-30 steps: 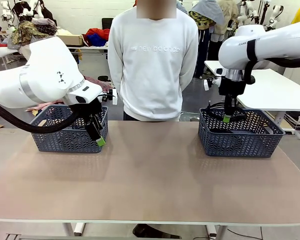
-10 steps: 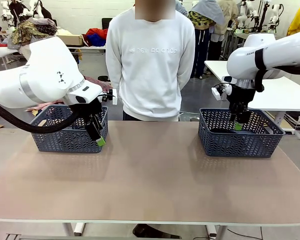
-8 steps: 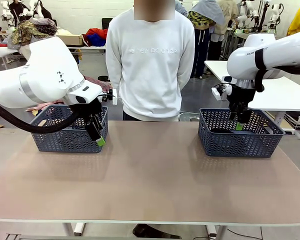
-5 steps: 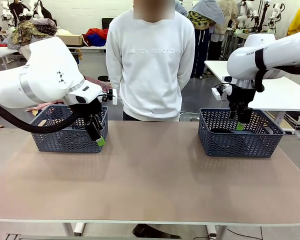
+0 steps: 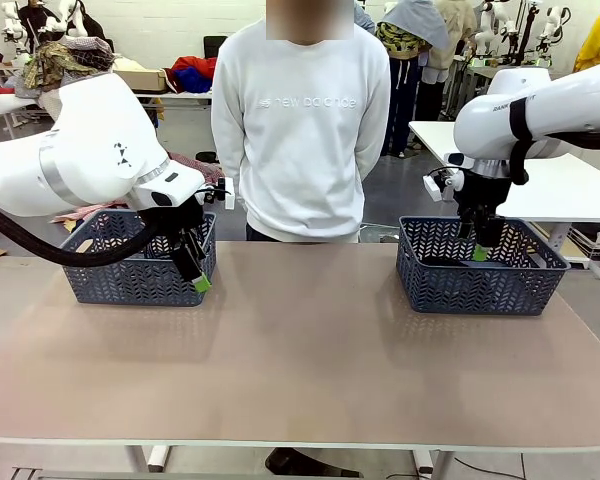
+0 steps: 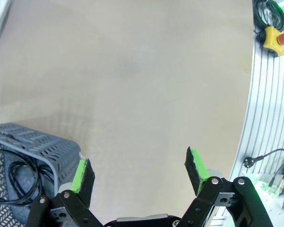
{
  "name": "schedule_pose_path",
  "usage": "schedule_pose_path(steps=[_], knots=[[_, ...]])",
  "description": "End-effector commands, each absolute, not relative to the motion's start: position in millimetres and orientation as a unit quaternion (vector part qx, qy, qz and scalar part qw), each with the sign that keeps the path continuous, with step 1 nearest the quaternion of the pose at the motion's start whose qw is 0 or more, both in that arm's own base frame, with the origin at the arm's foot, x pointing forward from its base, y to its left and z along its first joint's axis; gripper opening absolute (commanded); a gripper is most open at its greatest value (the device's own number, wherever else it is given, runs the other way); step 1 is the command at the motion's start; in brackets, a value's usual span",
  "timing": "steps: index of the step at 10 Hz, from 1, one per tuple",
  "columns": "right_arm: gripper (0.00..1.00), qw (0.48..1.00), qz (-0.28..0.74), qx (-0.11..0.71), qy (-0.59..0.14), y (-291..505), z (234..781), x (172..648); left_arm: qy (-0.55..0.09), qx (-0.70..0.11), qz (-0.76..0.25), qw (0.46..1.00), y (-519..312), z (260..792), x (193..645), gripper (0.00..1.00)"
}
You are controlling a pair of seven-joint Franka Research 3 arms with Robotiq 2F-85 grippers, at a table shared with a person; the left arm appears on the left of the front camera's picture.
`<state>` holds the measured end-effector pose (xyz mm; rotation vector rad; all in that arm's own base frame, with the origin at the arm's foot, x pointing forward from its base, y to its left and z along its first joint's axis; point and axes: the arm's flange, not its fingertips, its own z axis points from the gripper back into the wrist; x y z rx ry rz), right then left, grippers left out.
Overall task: Organize the cables according to human instructions.
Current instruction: Pick up a bundle of cables and place it in the basket indicated by the human.
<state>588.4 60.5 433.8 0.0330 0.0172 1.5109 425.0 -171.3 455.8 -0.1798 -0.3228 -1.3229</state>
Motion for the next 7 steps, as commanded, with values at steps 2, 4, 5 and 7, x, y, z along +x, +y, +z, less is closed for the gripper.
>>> schedule_pose_path(steps=[2,4,5,7], knots=[[1.00,0.727,0.686,0.014,0.007,60.5,434.9,588.1,-0.147,-0.081,-0.609,0.775,-169.0,456.8,423.5,1.00],[1.00,0.727,0.686,0.014,0.007,60.5,434.9,588.1,-0.147,-0.081,-0.609,0.775,-169.0,456.8,423.5,1.00],[1.00,0.727,0.686,0.014,0.007,60.5,434.9,588.1,-0.147,-0.081,-0.609,0.775,-169.0,456.8,423.5,1.00],[1.00,0.727,0.686,0.014,0.007,60.5,434.9,588.1,-0.147,-0.081,-0.609,0.775,-169.0,456.8,423.5,1.00]])
